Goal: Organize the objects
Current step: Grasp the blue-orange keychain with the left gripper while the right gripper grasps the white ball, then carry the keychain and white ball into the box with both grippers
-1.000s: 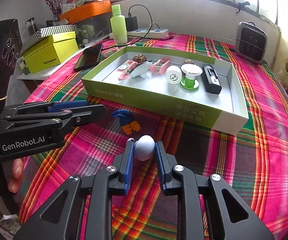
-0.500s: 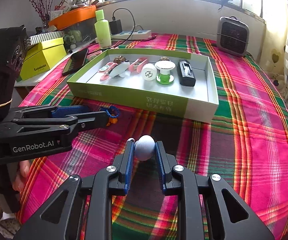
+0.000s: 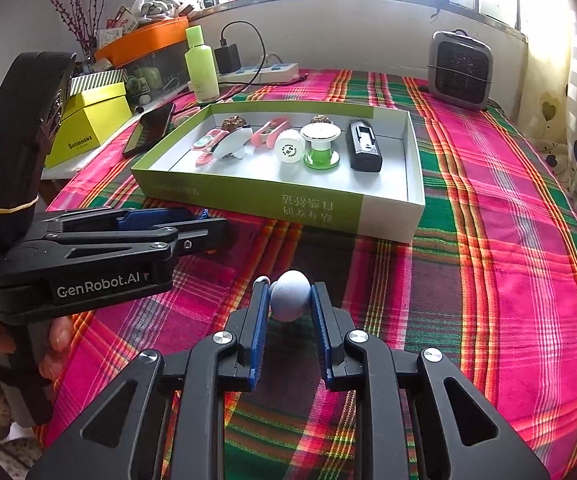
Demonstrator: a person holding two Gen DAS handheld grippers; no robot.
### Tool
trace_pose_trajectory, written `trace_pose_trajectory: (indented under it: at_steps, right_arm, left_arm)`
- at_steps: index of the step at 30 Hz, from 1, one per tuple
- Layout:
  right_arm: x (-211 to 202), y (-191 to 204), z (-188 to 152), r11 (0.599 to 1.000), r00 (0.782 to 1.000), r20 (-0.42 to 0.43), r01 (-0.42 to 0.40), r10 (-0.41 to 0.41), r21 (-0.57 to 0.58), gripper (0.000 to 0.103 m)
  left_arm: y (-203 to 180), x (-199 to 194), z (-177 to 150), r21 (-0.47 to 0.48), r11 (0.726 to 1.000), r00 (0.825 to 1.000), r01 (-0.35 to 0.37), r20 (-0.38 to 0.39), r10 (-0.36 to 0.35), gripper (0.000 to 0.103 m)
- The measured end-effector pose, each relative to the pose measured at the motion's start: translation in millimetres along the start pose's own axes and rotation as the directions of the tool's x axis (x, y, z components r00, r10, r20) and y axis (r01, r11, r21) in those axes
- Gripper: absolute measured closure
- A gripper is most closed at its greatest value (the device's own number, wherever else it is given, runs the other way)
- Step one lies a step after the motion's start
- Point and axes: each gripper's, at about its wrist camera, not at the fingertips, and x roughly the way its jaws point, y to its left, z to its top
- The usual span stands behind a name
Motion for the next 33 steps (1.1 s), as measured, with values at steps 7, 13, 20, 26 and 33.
trace_pose_trajectory:
  at_steps: [7, 13, 20, 26, 33]
  right_arm:
    - [0.2, -1.8, 0.0, 1.000, 1.000, -0.002, -0.008, 0.008, 0.005, 0.080]
    - [0.3, -2.1, 0.4, 1.000, 1.000, -0.001, -0.011, 0.011, 0.006, 0.080]
    - [0.3, -1.9, 0.3, 1.000, 1.000, -0.001, -0.011, 0.011, 0.006, 0.080]
    - [-0.5, -2.3, 0.2, 1.000, 1.000, 0.000, -0.012, 0.012, 0.004, 0.080]
    - [-0.8, -0.7, -0.3, 1.000, 1.000, 0.003, -0.013, 0.013, 0.004, 0.080]
  left_arm:
    - [-1.3, 0.4, -0.9, 0.004, 1.000, 1.000, -0.020, 0.008, 0.020, 0.069]
    - [-1.8, 0.9, -1.0, 0.006, 1.000, 1.000, -0.019, 0.008, 0.019, 0.074]
    - [-2.5, 0.7, -2.0, 0.005, 1.000, 1.000, -0.017, 0.007, 0.017, 0.081]
    - [-4.6, -0.1, -3.6, 0.012, 1.000, 1.000, -0.027, 0.009, 0.027, 0.081]
    - [-5.5, -2.4, -5.1, 0.016, 0.999, 0.999, -0.034, 0.012, 0.034, 0.082]
